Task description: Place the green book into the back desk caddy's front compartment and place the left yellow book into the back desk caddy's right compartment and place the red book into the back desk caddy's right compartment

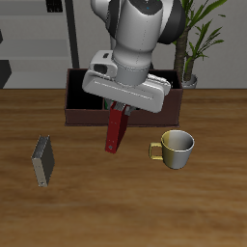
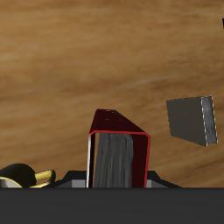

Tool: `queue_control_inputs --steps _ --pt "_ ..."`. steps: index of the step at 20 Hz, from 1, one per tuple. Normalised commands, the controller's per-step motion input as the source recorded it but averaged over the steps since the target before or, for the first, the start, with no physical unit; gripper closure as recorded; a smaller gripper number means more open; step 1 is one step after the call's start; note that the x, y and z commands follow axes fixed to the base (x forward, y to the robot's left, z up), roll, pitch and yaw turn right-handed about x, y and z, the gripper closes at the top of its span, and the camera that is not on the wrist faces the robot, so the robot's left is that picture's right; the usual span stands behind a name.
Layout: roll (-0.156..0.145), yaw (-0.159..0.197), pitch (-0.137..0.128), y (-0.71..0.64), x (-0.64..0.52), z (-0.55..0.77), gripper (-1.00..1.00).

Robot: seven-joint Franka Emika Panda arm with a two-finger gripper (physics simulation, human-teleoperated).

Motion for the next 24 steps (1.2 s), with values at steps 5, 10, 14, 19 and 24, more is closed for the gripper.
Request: queue_control_inputs --steps 5,10,14,19,24 --pt "0.02 0.037 -0.052 -0.07 -0.79 0.44 1.0" --pt "0.035 0.028 -0.082 -0.04 -0.86 0.34 1.0" --pt "0.048 0.033 -0.07 -0.03 -1.02 0.38 1.0" --pt "0.05 0.019 -0.052 0.04 -0.62 0.17 1.0" --pt "0.014 0.013 0.006 0.27 -0.62 -0.15 1.0"
